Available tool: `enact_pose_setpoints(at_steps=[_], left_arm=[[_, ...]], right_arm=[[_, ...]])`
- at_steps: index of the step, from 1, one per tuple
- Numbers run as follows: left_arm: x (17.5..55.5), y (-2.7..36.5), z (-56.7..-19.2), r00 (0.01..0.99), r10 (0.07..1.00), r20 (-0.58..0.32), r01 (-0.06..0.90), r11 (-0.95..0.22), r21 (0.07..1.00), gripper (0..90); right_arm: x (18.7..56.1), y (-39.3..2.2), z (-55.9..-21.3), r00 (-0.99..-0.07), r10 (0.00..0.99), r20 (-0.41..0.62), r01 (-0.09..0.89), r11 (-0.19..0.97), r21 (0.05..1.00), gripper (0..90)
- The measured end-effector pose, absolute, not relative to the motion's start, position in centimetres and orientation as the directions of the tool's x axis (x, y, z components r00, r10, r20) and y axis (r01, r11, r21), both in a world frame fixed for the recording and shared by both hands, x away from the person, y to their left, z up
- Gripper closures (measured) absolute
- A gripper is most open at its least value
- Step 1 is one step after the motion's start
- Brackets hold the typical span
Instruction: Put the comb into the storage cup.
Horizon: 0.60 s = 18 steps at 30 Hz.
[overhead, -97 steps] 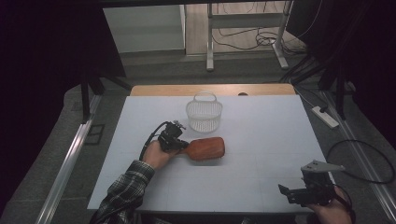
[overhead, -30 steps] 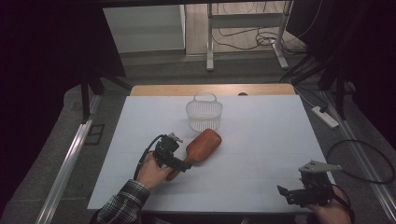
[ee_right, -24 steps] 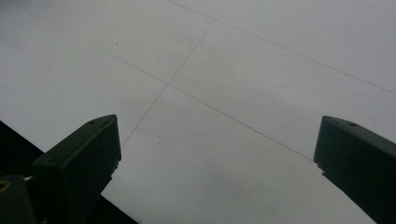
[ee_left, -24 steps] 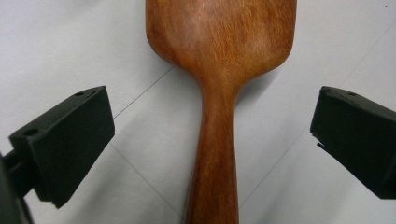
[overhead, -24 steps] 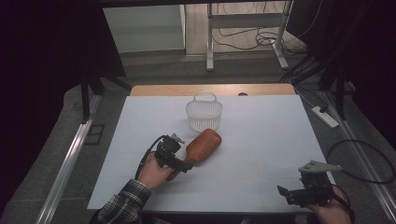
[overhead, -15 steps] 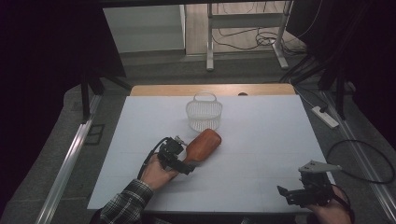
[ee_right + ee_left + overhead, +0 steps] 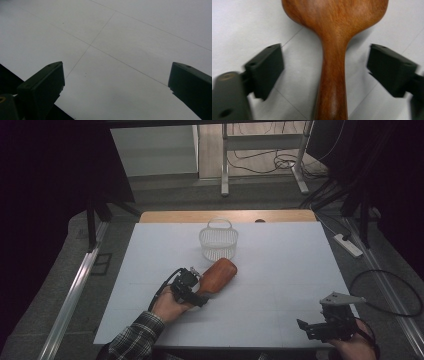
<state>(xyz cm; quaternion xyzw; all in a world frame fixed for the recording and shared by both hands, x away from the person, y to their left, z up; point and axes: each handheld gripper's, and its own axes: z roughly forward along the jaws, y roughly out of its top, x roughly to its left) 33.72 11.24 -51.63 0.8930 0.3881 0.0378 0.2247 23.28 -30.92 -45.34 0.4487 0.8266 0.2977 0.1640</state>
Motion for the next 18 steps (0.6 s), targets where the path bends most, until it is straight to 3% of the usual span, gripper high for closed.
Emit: enact_pose_setpoints(at_steps=[2, 8, 18], left_arm=[[33.67, 11.23, -51.49, 0.699, 0.708, -0.103, 0.671, -0.599, 0.436, 28.7], [33.69, 11.19, -51.31, 0.708, 0.696, -0.117, 0.666, -0.604, 0.438, 47.5], [33.51, 10.92, -51.33, 0.726, 0.681, -0.099, 0.647, -0.625, 0.437, 67.1]], right_arm=[[23.29, -30.91, -45.35, -0.544, 0.839, -0.004, 0.644, 0.42, 0.639, 0.3], [23.28, -30.92, -45.35, -0.544, 0.839, -0.004, 0.645, 0.42, 0.639, 0.4], [23.28, -30.93, -45.36, -0.544, 0.839, -0.005, 0.645, 0.422, 0.637, 0.4]])
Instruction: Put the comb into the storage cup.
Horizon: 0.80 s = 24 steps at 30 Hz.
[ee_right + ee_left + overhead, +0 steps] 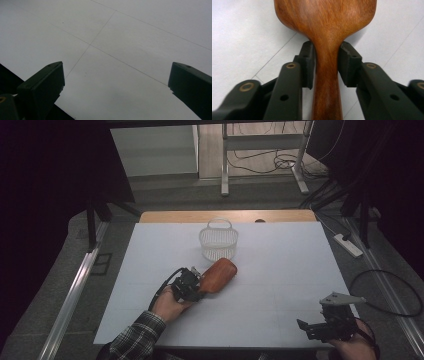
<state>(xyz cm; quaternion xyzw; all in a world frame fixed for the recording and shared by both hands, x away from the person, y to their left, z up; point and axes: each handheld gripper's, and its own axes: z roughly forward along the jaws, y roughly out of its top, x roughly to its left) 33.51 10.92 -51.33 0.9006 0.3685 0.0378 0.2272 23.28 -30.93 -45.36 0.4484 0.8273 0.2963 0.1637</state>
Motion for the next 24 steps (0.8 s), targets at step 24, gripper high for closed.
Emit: enact_pose_setpoints(at_steps=[24], left_arm=[[33.8, 12.0, -51.0, 0.708, 0.677, -0.203, 0.677, -0.568, 0.468, 71.0]], right_arm=[[23.3, -31.0, -45.3, -0.543, 0.84, -0.003, 0.645, 0.419, 0.639, 0.4]])
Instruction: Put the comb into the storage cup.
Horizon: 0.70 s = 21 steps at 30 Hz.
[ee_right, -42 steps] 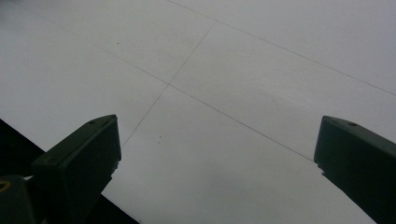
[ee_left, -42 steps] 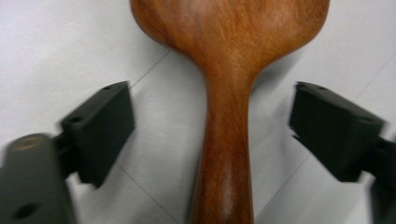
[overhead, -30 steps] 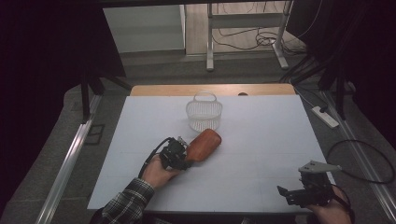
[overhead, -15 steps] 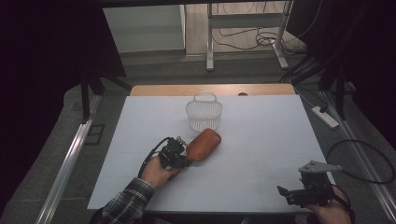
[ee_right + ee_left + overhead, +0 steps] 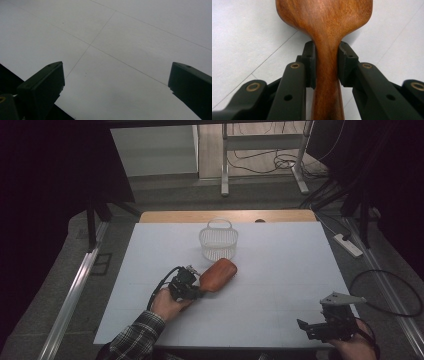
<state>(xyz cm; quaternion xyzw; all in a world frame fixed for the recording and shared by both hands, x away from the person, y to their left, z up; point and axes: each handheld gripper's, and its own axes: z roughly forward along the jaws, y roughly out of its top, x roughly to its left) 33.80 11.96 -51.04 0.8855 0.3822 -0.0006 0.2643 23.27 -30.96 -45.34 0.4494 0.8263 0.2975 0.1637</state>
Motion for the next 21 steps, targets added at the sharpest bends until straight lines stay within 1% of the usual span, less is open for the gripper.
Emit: enact_pose_setpoints(at_steps=[21], left_arm=[[32.3, 12.6, -48.9, 0.739, 0.65, -0.176, 0.614, -0.543, 0.573, 71.0]], right_arm=[[23.2, -31.1, -45.2, -0.543, 0.84, 0.001, 0.638, 0.411, 0.651, 0.2]])
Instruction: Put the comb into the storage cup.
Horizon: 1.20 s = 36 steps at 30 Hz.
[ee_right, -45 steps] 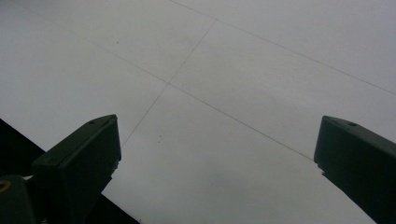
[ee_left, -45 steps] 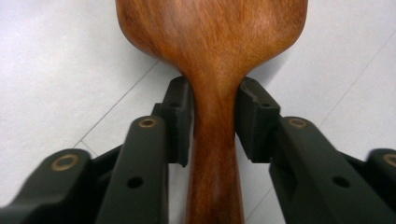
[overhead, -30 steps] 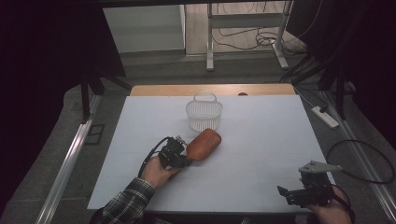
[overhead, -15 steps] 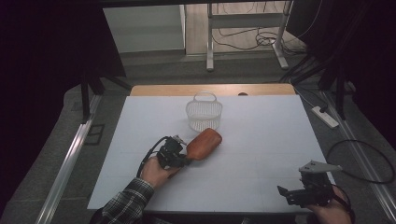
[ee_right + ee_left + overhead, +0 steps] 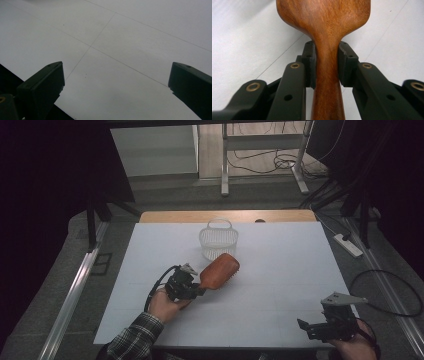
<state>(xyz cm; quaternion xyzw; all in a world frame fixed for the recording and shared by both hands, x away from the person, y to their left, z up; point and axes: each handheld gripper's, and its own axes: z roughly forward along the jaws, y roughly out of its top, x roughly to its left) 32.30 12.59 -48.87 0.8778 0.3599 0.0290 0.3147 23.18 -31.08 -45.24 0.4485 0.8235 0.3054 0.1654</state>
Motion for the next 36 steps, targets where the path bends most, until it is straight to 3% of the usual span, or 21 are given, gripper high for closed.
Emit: enact_pose_setpoints(at_steps=[20, 36], left_arm=[[30.5, 13.9, -47.0, 0.739, 0.652, -0.166, 0.58, -0.492, 0.65, 70.7], [29.5, 14.3, -46.2, 0.751, 0.639, -0.167, 0.548, -0.462, 0.697, 70.7]], right_arm=[[22.9, -31.1, -44.7, -0.575, 0.818, 0.019, 0.572, 0.385, 0.724, 0.0], [24.4, -29.8, -43.0, -0.676, 0.73, 0.096, 0.482, 0.34, 0.807, 0.0]])
